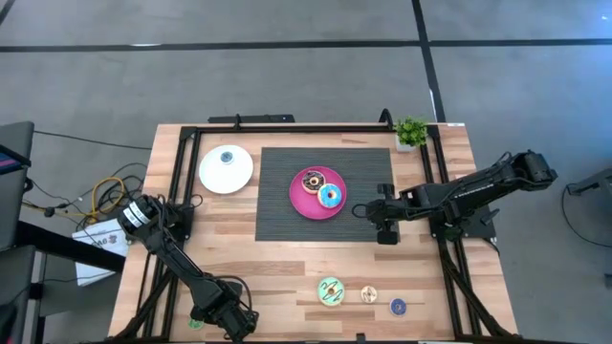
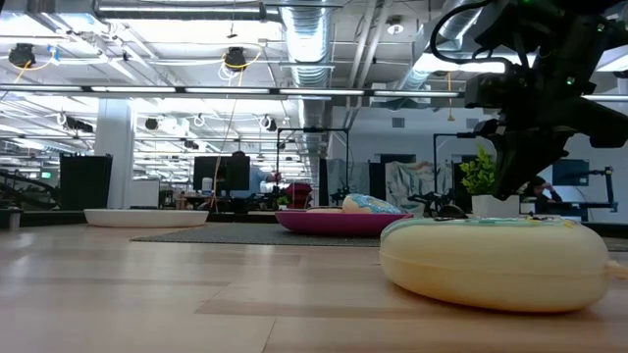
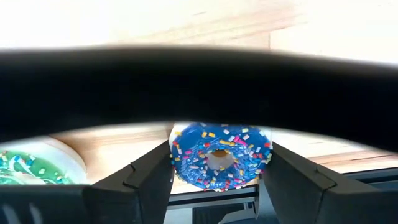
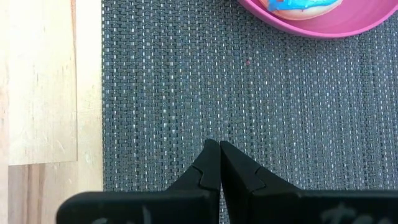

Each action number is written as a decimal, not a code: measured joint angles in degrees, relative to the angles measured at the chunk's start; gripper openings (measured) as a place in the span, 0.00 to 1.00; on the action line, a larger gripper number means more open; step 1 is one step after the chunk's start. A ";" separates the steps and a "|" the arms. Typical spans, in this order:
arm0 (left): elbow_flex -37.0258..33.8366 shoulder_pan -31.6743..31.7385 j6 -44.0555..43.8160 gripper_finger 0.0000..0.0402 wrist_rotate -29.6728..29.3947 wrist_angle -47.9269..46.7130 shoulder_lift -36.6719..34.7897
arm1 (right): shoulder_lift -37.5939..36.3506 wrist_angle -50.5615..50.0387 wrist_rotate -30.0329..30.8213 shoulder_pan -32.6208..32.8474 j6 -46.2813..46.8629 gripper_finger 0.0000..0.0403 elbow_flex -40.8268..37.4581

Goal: Pick & Place donuts
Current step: Put the left small violet donut on the white plate, then move the small violet donut to the center of the table

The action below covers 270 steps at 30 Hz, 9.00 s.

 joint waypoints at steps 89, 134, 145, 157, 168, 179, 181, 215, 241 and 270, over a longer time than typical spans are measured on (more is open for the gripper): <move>-5.94 93.22 114.93 0.54 -20.49 -10.13 -10.27 | 0.16 21.80 0.31 -10.85 19.98 0.00 0.02; -5.92 94.27 116.58 0.58 -21.18 -9.18 -9.27 | 0.17 21.86 0.24 -12.41 19.47 0.00 0.02; -5.87 95.53 116.86 0.82 -21.15 -9.24 -9.29 | 0.17 21.86 0.13 -12.24 19.52 0.00 0.02; 1.63 95.48 116.75 0.87 -21.19 -19.33 -9.55 | 0.16 21.86 0.11 -12.24 19.52 0.00 0.02; 3.10 83.37 107.94 0.87 -29.41 -22.67 -24.52 | 0.17 21.86 -0.08 -12.24 19.52 0.00 0.02; 3.15 56.66 87.53 0.87 -39.23 -22.29 -32.85 | 0.17 21.86 -0.31 -12.24 19.54 0.00 0.02; 2.93 52.30 84.16 0.87 -39.31 -21.57 -32.51 | 0.17 21.86 -0.30 -12.26 19.54 0.00 0.02; 2.49 13.28 74.38 0.87 -44.46 -16.11 -17.62 | 0.20 -8.15 6.54 14.00 42.69 0.00 19.15; -17.77 6.16 85.74 0.87 -37.78 -3.85 -35.30 | 30.25 -30.64 -17.83 34.41 92.86 0.00 39.39; -18.14 11.23 96.38 0.87 -30.37 1.27 -35.28 | 38.20 -24.94 -21.08 40.39 104.02 0.89 38.49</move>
